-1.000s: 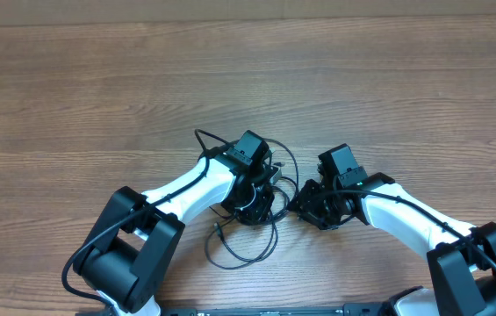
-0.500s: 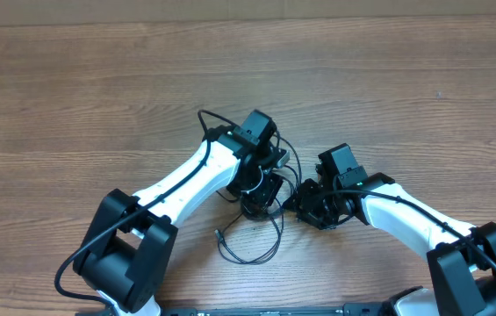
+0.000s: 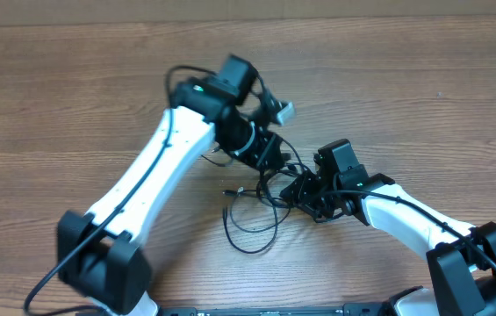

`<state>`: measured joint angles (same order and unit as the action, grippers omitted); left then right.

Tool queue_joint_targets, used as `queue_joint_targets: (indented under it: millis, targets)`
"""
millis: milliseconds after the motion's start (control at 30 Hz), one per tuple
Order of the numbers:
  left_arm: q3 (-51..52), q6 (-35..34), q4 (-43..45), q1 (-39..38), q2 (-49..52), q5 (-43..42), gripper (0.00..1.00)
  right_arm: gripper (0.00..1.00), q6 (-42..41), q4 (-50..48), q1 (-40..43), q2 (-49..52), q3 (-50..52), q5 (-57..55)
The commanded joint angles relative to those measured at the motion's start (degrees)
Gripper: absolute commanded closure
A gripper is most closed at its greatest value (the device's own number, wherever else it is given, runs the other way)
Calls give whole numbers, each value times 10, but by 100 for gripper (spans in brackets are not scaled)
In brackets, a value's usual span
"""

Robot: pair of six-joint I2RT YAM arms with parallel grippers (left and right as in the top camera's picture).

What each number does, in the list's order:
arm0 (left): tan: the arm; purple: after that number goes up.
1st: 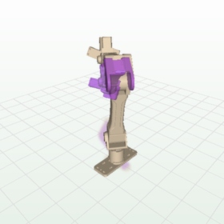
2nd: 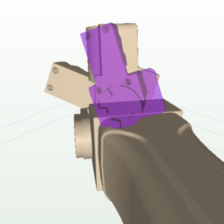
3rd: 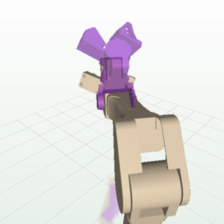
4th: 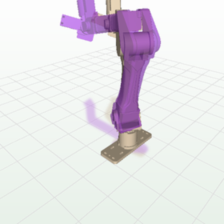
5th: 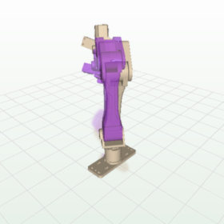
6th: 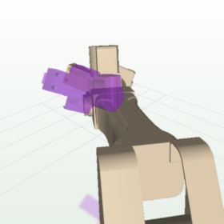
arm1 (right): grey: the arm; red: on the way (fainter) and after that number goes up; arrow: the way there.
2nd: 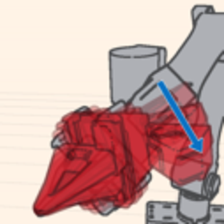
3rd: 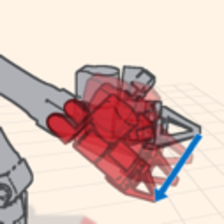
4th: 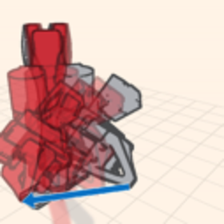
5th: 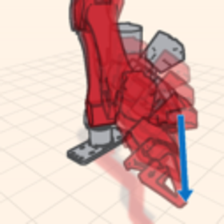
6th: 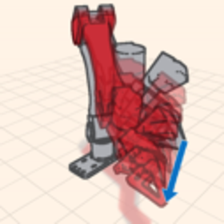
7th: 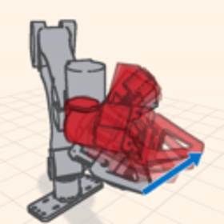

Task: Untangle cables

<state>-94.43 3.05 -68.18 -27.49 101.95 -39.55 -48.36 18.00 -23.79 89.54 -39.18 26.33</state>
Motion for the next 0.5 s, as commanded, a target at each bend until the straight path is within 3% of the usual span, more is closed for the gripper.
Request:
queue_joint_targets:
  millis: [0, 167, 333, 400, 467]
  targets:
    - [-62, 26, -5, 23, -72, -39, 95, 68, -1, -4, -3, 1, 5, -27]
    - [-92, 15, 11, 64, -147, -25, 96, 70, 0, -4, 11, 1, 5, -32]
    - [-92, -35, 12, 91, -201, 105, 95, 68, 6, -8, 24, 1, 5, -10]
    - [-92, -37, -10, 90, -204, 127, 94, 63, 28, -16, 27, 1, 5, 28]
    - [-91, -37, -36, 90, -197, 130, 82, 52, 70, -33, 27, 1, 5, 88]
